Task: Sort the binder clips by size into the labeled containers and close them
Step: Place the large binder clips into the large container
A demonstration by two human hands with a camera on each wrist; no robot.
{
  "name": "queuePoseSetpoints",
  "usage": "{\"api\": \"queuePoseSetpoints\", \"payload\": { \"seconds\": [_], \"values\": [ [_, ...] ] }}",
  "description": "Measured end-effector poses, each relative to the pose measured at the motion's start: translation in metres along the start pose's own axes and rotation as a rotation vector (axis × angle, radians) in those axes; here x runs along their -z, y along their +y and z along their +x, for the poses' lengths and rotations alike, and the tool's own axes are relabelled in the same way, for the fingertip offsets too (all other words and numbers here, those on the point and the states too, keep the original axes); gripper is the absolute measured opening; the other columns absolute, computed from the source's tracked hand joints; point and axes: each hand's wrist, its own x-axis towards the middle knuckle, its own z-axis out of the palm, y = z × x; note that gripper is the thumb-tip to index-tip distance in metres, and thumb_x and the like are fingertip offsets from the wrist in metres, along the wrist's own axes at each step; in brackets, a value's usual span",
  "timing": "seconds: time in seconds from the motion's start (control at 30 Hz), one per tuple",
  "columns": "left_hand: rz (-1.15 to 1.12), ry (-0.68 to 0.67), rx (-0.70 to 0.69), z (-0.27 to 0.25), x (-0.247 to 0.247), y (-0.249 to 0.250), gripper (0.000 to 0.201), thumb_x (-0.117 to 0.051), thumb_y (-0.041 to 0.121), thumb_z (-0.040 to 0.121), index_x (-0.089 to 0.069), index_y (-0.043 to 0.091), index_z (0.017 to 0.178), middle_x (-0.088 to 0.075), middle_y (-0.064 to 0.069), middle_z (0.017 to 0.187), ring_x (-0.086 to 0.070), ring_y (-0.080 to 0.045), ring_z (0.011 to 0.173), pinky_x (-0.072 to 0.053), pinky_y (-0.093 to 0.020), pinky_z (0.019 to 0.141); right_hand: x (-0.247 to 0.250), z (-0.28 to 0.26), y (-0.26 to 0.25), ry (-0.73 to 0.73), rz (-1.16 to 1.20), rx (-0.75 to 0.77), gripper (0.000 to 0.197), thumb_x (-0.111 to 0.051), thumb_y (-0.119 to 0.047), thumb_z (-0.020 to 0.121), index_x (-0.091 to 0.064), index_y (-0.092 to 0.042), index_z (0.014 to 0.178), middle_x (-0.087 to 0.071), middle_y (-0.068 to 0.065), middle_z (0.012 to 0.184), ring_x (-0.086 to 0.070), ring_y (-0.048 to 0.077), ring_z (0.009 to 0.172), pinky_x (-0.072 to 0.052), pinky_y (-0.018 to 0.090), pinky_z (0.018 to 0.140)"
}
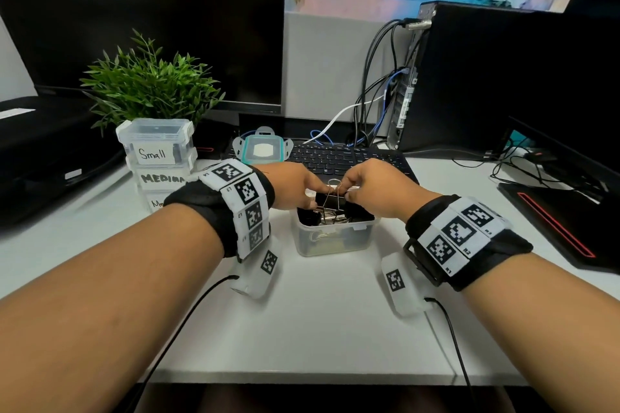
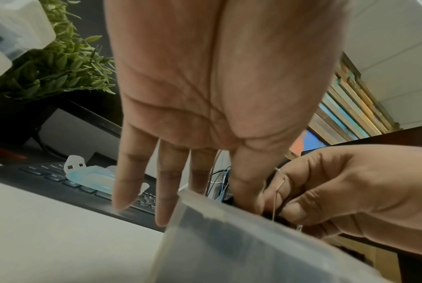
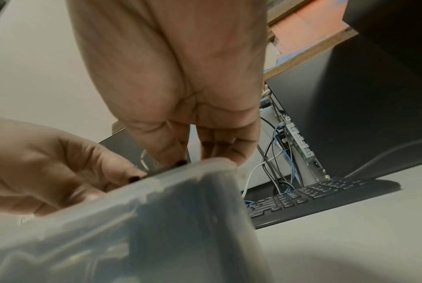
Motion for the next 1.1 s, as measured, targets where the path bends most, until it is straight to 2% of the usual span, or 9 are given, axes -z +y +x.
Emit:
{"api": "queuePoseSetpoints", "payload": {
  "seconds": [0.07,0.17,0.27,0.33,0.5,0.63,0.77,0.97,1.1],
  "values": [
    [0.011,0.004,-0.006,0.001,0.0,-0.001,0.045,-0.054,0.023,0.094,-0.046,0.039,0.136,-0.053,0.004,0.134,-0.049,-0.017,0.119,-0.037,-0.027,0.1,0.002,0.001,0.001,0.009,0.056,0.019,0.015,-0.06,-0.009,0.089,-0.071,-0.02,0.089,-0.059,-0.005,0.071,-0.053,0.01,0.066,-0.041,0.018,0.055],
    [0.043,-0.01,-0.02,0.001,0.001,0.0,0.048,-0.055,0.021,0.093,-0.044,0.041,0.136,-0.054,0.002,0.13,-0.051,-0.018,0.114,-0.037,-0.025,0.096,0.007,-0.002,0.0,-0.013,0.12,0.075,0.021,-0.06,-0.003,0.086,-0.076,-0.016,0.091,-0.07,0.0,0.096,-0.064,0.017,0.088,-0.054,0.03,0.078],
    [0.095,-0.019,-0.027,0.001,0.003,0.003,0.051,-0.054,0.02,0.094,-0.04,0.043,0.137,-0.053,0.001,0.132,-0.051,-0.019,0.115,-0.037,-0.025,0.096,0.009,-0.007,-0.004,-0.13,0.082,0.141,0.029,-0.055,0.004,0.084,-0.077,-0.013,0.092,-0.064,-0.004,0.12,-0.058,0.018,0.11,-0.045,0.027,0.095],
    [0.111,-0.021,-0.022,0.001,0.003,0.004,0.052,-0.053,0.02,0.094,-0.039,0.043,0.138,-0.053,0.001,0.131,-0.051,-0.019,0.113,-0.038,-0.025,0.094,0.009,-0.011,-0.009,-0.21,-0.056,0.18,0.037,-0.049,0.007,0.086,-0.076,-0.015,0.098,-0.055,-0.005,0.131,-0.051,0.014,0.117,-0.037,0.019,0.096],
    [0.111,-0.02,-0.01,0.0,0.002,0.004,0.051,-0.054,0.02,0.093,-0.04,0.042,0.138,-0.055,0.002,0.129,-0.051,-0.018,0.113,-0.038,-0.026,0.096,0.013,-0.017,-0.017,-0.309,-0.293,0.215,0.037,-0.049,0.003,0.091,-0.07,-0.018,0.113,-0.036,-0.004,0.148,-0.042,0.019,0.128,-0.032,0.022,0.101],
    [0.072,-0.004,0.001,-0.001,0.001,0.006,0.045,-0.053,0.035,0.093,-0.044,0.038,0.137,-0.055,0.005,0.131,-0.05,-0.016,0.118,-0.037,-0.028,0.101,0.017,-0.022,-0.02,-0.35,-0.411,0.238,0.04,-0.045,-0.002,0.095,-0.066,-0.023,0.122,-0.031,-0.005,0.15,-0.041,0.021,0.128,-0.033,0.026,0.104],
    [0.028,-0.022,0.039,-0.004,-0.003,0.007,0.055,-0.055,0.054,0.087,-0.04,0.042,0.138,-0.055,0.007,0.127,-0.051,-0.014,0.115,-0.037,-0.026,0.093,0.012,-0.027,-0.016,-0.4,-0.431,0.239,0.046,-0.042,-0.001,0.092,-0.065,-0.028,0.122,-0.031,-0.001,0.146,-0.047,0.026,0.12,-0.039,0.035,0.103],
    [0.006,0.007,0.039,-0.001,-0.008,0.006,0.059,-0.069,0.042,0.079,-0.048,0.041,0.134,-0.061,0.008,0.118,-0.056,-0.016,0.106,-0.046,-0.033,0.095,0.008,-0.025,-0.017,-0.414,-0.472,0.214,0.042,-0.042,-0.001,0.086,-0.069,-0.021,0.112,-0.032,0.0,0.142,-0.052,0.028,0.109,-0.046,0.042,0.094],
    [0.018,0.021,0.025,-0.002,-0.009,0.007,0.059,-0.068,0.042,0.081,-0.045,0.042,0.135,-0.06,0.009,0.12,-0.055,-0.015,0.107,-0.046,-0.034,0.095,0.008,-0.025,-0.011,-0.375,-0.359,0.231,0.036,-0.049,-0.008,0.088,-0.07,-0.025,0.112,-0.035,-0.003,0.141,-0.053,0.022,0.108,-0.046,0.034,0.093]
  ]
}}
